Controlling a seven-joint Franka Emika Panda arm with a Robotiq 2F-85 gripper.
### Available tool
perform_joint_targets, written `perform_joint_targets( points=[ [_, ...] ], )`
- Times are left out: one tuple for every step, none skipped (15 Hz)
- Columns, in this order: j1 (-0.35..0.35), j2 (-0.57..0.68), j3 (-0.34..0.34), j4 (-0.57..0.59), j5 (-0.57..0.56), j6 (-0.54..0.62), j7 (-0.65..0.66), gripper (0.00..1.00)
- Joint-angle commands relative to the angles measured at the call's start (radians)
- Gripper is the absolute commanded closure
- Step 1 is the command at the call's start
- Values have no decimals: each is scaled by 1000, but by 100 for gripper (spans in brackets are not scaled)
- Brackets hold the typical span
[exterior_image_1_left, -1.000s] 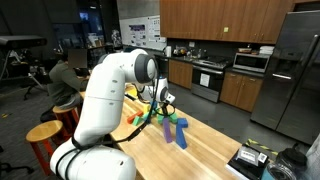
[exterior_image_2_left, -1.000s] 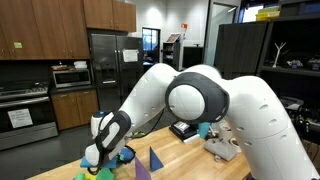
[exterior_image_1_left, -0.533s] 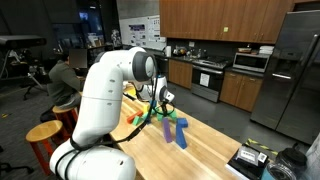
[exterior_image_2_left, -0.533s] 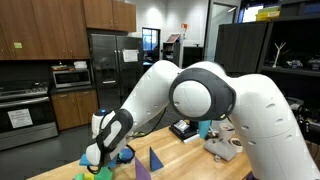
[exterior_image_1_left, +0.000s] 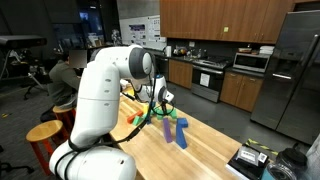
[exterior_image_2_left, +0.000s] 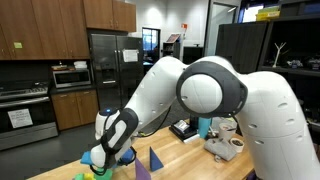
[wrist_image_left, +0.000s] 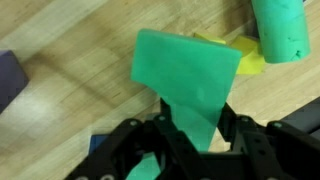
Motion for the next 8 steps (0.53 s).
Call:
perform_joint_targets(
  points=[
    [-2,-82,13,-95,34,43,-17,79],
    [0,-93,15,-110,33,54,-19,79],
    [2,-102,15,-123,29,61,-19,79],
    [2,-112,18,-135,29,67,-22,79],
    [4,-123,20,-149,26,73,-23,79],
    [4,-132,22,-160,25,79,-23,79],
    [-1,-145,32,-174,31,84,-33,79],
    [-2,-156,37,-187,31,91,-40,79]
  ],
)
